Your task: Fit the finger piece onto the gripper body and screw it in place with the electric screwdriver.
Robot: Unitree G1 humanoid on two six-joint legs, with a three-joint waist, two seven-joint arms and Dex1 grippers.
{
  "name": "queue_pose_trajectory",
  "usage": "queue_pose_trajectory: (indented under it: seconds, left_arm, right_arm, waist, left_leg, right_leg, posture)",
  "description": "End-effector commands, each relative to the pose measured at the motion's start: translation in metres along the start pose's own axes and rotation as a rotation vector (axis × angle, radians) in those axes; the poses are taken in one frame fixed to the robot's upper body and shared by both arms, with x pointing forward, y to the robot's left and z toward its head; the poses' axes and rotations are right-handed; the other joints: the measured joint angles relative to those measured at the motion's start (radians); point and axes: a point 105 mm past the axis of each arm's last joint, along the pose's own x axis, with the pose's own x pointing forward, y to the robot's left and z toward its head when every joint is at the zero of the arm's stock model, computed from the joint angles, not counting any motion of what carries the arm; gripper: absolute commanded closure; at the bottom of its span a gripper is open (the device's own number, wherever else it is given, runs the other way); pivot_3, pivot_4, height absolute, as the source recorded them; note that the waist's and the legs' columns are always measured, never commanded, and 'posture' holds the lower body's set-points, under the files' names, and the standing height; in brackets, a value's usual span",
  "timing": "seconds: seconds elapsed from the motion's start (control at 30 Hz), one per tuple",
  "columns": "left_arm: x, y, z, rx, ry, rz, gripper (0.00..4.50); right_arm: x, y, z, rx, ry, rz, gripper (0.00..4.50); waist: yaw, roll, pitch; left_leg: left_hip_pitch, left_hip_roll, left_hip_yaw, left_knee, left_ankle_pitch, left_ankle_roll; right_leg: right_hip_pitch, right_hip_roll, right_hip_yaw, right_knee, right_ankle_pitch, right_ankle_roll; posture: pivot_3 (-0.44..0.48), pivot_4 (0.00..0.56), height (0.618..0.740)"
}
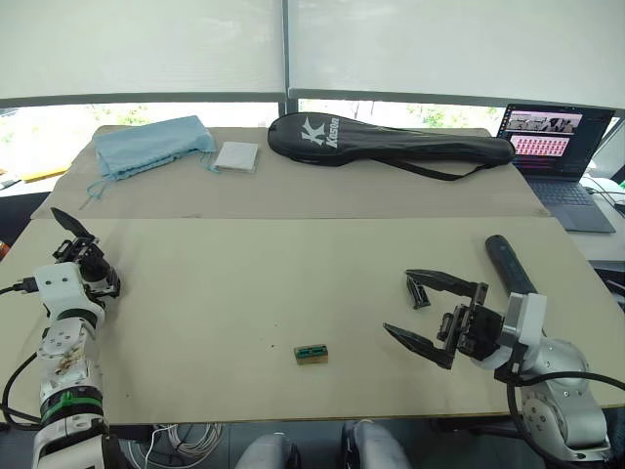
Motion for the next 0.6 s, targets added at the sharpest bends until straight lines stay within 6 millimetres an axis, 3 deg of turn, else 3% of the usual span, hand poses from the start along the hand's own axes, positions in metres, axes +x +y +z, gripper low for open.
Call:
queue_pose_trajectory:
  seconds: [0.03, 0.17, 0.27, 0.37, 0.6]
  left_arm:
    - [0.006, 0.004, 0.010, 0.045, -0.029, 0.002, 0.00]
    - [0.008, 0.006, 0.006, 0.044, -0.015, 0.010, 0.00]
    - [0.007, 0.006, 0.001, 0.037, -0.004, 0.004, 0.83]
    - [0.006, 0.007, 0.000, 0.018, -0.011, 0.003, 2.14]
    - [0.004, -0.002, 0.015, -0.073, -0.123, -0.058, 2.15]
  right_arm:
    - [-0.001, -0.002, 0.009, -0.052, -0.027, -0.014, 0.03]
    - [-0.003, -0.001, 0.009, -0.053, -0.020, -0.017, 0.03]
    - [-0.005, -0.001, 0.009, -0.054, -0.015, -0.022, 0.00]
    - [-0.007, -0.001, 0.008, -0.054, -0.009, -0.025, 0.00]
    - [-0.011, 0.000, 0.006, -0.050, 0.007, -0.026, 0.00]
  waist:
    - [0.000, 0.000, 0.000]
    - [0.000, 0.000, 0.000]
    - [0.000, 0.000, 0.000]
    - [0.000, 0.001, 0.000]
    - [0.000, 0.001, 0.000]
  left_leg:
    - [0.000, 0.000, 0.000, 0.000, 0.000, 0.000]
    - [0.000, 0.000, 0.000, 0.000, 0.000, 0.000]
    - [0.000, 0.000, 0.000, 0.000, 0.000, 0.000]
    - [0.001, 0.000, 0.000, 0.000, 0.000, 0.000]
    - [0.000, 0.000, 0.000, 0.000, 0.000, 0.000]
  right_leg:
    - [0.000, 0.000, 0.000, 0.000, 0.000, 0.000]
    - [0.000, 0.000, 0.000, 0.000, 0.000, 0.000]
    - [0.000, -0.001, 0.000, 0.000, 0.000, 0.000]
    - [0.000, -0.001, 0.000, 0.001, 0.000, 0.000]
    - [0.000, -0.003, 0.001, 0.000, 0.000, 0.000]
  posture:
    - [0.000, 0.150, 0.740]
    - [0.000, 0.150, 0.740]
    - [0.000, 0.150, 0.740]
    - [0.000, 0.150, 0.740]
    - [0.000, 0.150, 0.740]
